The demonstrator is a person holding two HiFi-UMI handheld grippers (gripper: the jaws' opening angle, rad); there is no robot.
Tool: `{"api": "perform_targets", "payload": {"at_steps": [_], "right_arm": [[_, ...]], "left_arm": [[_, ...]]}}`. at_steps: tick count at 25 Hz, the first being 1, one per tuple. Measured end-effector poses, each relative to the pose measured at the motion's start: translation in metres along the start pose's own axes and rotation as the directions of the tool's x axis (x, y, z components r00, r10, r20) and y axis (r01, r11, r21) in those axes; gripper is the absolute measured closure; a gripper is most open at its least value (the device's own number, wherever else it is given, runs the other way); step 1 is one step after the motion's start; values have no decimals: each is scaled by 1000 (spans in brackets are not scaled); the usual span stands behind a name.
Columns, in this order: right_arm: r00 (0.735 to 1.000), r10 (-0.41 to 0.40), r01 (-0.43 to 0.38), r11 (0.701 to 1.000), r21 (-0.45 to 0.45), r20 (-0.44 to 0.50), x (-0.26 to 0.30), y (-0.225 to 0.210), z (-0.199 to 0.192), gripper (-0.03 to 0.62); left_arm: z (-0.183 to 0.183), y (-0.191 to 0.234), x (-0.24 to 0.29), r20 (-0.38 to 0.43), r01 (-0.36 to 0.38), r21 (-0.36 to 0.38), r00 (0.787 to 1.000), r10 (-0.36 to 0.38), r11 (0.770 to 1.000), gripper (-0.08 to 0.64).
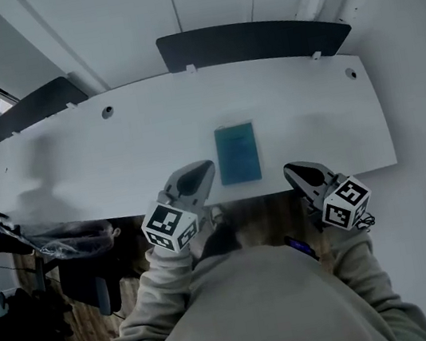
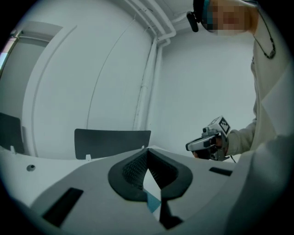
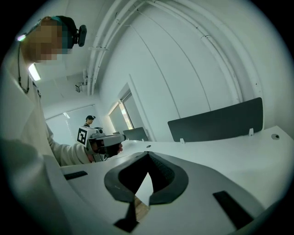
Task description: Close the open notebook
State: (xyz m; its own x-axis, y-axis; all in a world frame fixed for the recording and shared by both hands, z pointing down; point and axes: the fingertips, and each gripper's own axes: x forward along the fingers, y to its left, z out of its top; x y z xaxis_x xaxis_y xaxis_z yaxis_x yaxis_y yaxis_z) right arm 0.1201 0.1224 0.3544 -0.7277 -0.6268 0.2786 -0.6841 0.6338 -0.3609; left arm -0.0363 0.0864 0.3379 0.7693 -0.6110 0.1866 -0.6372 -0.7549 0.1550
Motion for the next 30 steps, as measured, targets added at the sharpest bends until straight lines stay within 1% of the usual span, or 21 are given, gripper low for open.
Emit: {"api": "perform_targets", "payload": {"at_steps": [4,6,8,10,14,17,19,21,22,23,27,30], "right_arm": [[1000,-15,15,1000,-9,-26,34,-4,16,572],[999,-25,25,1000,4,-29,49,-10,22,572],[999,-37,38,999,33,-19,60,-16,29,572],[999,-42,42,998,45,-6,70,-20,39,572],[997,-81,81,996,35,-21,91,-29,51,572],[993,-112,114,993,41,-43,105,-42,57,572],[990,-132,135,990,43,-52,110,-51,62,572],[986,-152,155,987,33,-61,114,-57,65,572],[985,-162,164,986,25,-64,116,-60,65,572],[983,-171,173,985,20,-68,117,-62,65,572],[979,-192,195,980,34,-75,120,-70,59,572],[981,-172,175,984,36,-87,120,-71,57,572]], "left_arm": [[-7,38,14,-34,11,-11,999,-11,1000,558],[-5,54,20,-30,8,-15,1000,-8,1000,558],[-3,71,25,-17,4,-38,1000,-5,999,560],[-3,84,30,-19,24,-54,1000,-25,998,560],[-6,108,40,-52,46,-33,998,-47,998,558],[-8,125,47,-64,61,-46,996,-64,997,560],[-10,143,50,-60,25,-77,998,-29,997,558],[-10,162,53,-36,-23,-108,999,19,994,560],[-10,168,54,-28,-30,-113,999,27,993,560],[-11,171,57,-29,-26,-112,999,22,993,558],[-14,167,68,-70,30,-106,997,-38,994,560],[-13,161,73,-75,32,-102,996,-40,994,558]]}}
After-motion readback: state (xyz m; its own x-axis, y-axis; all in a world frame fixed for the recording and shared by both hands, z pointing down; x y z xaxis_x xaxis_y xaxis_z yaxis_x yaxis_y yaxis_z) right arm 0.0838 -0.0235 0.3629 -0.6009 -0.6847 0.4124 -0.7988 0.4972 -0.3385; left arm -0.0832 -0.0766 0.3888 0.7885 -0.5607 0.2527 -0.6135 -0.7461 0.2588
